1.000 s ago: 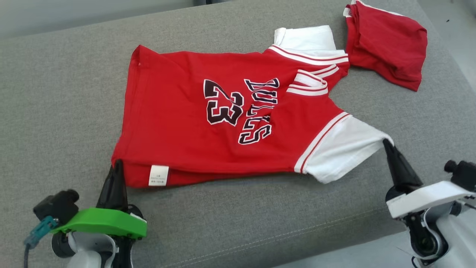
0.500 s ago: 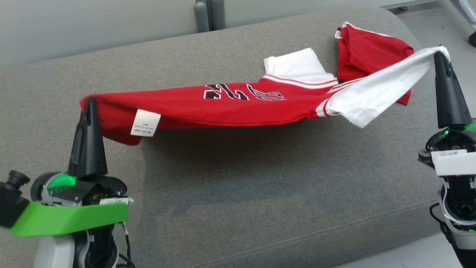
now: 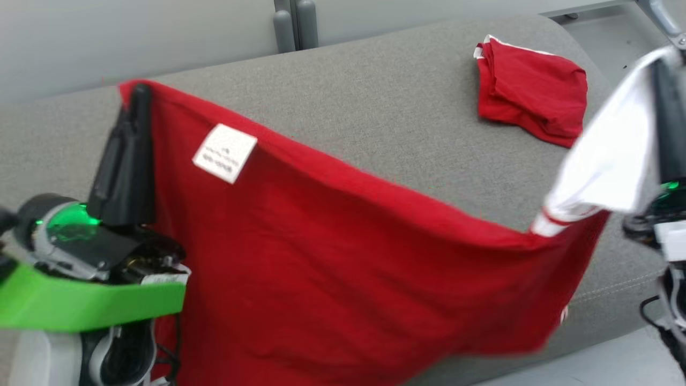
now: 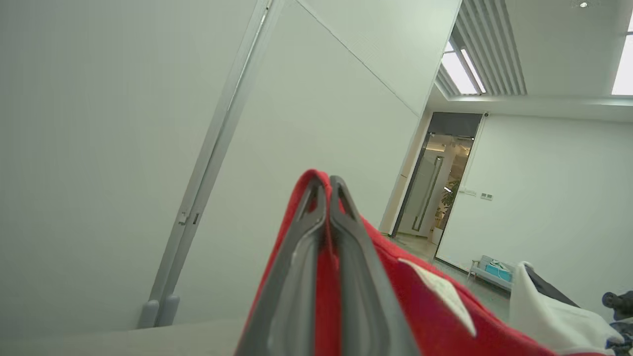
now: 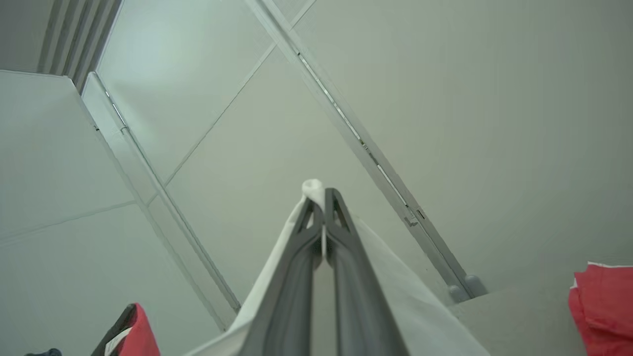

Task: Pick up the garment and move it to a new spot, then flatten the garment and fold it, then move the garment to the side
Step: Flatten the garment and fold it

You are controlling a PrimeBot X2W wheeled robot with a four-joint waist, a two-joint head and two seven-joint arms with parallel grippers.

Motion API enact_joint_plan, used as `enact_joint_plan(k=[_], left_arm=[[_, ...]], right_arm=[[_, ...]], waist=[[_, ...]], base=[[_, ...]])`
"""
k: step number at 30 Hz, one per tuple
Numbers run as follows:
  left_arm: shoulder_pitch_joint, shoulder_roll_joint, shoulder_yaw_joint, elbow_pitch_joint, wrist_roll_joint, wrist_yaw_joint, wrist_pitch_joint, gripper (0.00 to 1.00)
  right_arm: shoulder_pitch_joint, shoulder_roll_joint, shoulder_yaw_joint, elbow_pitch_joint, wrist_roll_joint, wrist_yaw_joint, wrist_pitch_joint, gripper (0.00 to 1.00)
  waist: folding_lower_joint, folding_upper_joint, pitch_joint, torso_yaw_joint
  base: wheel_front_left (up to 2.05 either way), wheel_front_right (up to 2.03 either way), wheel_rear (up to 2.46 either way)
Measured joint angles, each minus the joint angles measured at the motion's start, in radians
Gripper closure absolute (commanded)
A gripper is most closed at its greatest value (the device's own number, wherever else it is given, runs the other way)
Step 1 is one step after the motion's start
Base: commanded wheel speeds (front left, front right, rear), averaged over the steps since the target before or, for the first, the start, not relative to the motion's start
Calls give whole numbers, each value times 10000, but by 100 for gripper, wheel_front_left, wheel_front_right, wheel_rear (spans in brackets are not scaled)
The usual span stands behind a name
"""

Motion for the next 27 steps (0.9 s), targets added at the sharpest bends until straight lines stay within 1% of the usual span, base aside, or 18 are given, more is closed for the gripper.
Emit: enact_joint_plan(k=[3,4,6,8,11,13,15,17,19,20,23,25,27], left_arm=[[-14,-35,-163,861,-416,290,652,100],[-61,-2,-182,1206,-418,359,830,100],[-586,-8,-245,2100,-621,522,1317,100],[-1763,38,-244,3129,-537,727,1705,100],[-4327,69,291,4019,-86,1011,1680,100],[-6130,46,583,4230,15,1070,1569,100],[-7233,-4,633,4470,23,1068,1503,100],[-7502,6,596,4780,96,1058,1511,100],[-7397,8,462,5216,82,1041,1651,100],[-7266,33,332,5388,82,959,1766,100],[-6498,2,-63,5906,48,773,1939,100],[-5691,-65,-391,6376,-56,629,1998,100],[-4757,-222,-625,6911,-144,510,2027,100]], right_arm=[[-49,-33,765,924,284,-293,871,100],[-243,-44,1039,1279,301,-405,1179,100],[-1117,-58,1492,2054,226,-700,1783,100],[-2690,-82,1544,2886,-242,-1089,2132,100],[-5812,-6,765,3471,-997,-1653,2008,100],[-7693,222,284,3526,-1074,-1827,1661,100],[-8731,401,251,3779,-1076,-1904,1494,100],[-8909,483,639,4245,-1210,-1885,1505,100],[-8709,648,1158,4815,-1237,-1802,1691,100],[-8513,736,1404,5043,-1239,-1799,1801,100],[-7561,911,1778,5678,-1137,-1697,2017,100],[-6658,1005,1839,6165,-899,-1672,2046,100],[-5688,1076,1931,6706,-788,-1540,2046,100]], waist=[[0,0,248,41],[0,0,346,59],[0,0,558,108],[0,0,771,181],[1,0,999,382],[1,-1,1079,561],[0,0,1106,745],[0,0,1109,900],[0,0,1118,980],[0,-1,1139,989],[0,0,1268,972],[1,0,1411,936],[0,0,1569,902]], base=[[0,0,0],[0,0,0],[0,0,0],[0,0,0],[0,0,0],[0,0,0],[0,0,0],[0,0,0],[0,0,0],[0,0,0],[0,0,0],[0,0,0],[0,0,0]])
